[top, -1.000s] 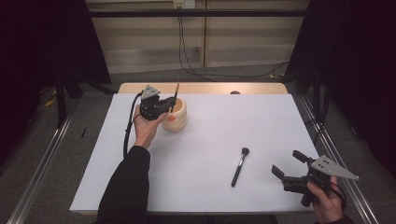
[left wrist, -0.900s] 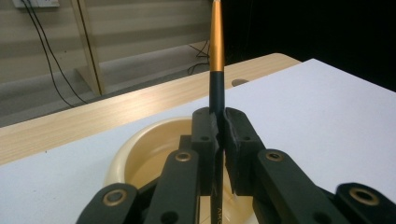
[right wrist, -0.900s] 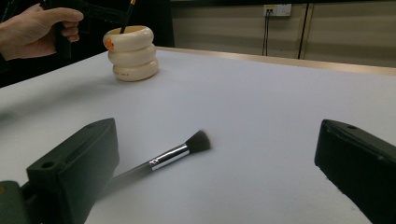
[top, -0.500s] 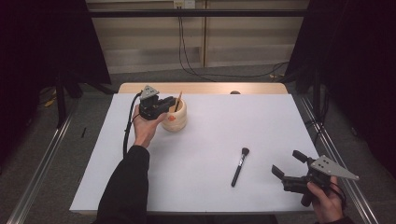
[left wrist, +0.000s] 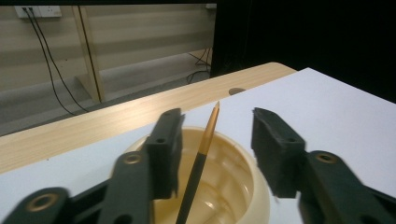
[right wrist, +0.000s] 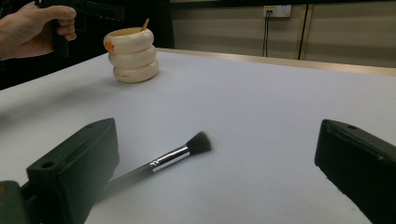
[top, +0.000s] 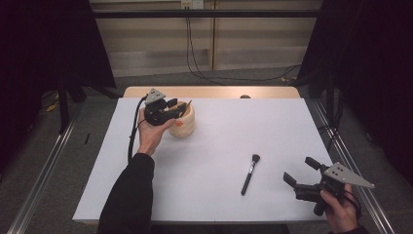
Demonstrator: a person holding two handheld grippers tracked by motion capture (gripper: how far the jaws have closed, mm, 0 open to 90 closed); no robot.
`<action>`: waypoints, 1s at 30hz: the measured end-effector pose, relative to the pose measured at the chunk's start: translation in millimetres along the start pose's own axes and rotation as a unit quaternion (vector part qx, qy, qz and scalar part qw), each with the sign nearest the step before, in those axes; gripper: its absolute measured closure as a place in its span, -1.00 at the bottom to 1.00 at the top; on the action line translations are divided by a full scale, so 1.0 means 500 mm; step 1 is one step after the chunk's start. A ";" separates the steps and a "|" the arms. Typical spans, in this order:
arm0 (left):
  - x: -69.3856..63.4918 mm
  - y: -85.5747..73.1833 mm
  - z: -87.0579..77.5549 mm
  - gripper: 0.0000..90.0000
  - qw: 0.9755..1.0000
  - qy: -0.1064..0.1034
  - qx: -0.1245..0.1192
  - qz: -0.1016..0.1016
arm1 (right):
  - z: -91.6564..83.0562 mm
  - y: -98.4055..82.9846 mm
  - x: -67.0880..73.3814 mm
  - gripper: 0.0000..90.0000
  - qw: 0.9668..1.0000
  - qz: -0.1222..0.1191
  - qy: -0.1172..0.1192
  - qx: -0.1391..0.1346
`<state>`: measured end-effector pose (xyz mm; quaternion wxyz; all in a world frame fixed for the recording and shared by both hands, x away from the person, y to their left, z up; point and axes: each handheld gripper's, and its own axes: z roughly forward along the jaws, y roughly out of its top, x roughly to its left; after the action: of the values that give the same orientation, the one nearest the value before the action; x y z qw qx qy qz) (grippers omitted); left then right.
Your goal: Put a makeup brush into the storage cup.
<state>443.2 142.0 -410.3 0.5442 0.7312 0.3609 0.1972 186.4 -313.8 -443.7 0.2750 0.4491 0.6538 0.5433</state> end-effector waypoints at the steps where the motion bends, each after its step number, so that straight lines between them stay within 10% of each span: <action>1: -0.001 -0.001 0.000 -0.10 1.000 -0.003 0.001 0.001 | 0.000 0.000 0.000 -1.00 1.000 0.000 -0.001 0.000; 13: -0.014 0.003 -0.012 -0.88 1.000 -0.020 0.001 -0.005 | 0.001 0.000 0.000 -1.00 1.000 0.000 -0.002 0.000; 23: -0.033 0.005 -0.039 -0.93 0.999 -0.041 -0.005 0.022 | 0.001 0.000 0.001 -1.00 1.000 0.003 -0.003 0.000; 30: -0.050 -0.012 -0.056 -0.95 0.999 -0.010 -0.032 0.033 | 0.001 0.000 0.001 -1.00 1.000 -0.002 -0.004 0.000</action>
<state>405.8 142.5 -404.2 0.5642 0.7269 0.3246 0.2191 186.6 -313.0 -443.7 0.2783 0.4500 0.6538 0.5409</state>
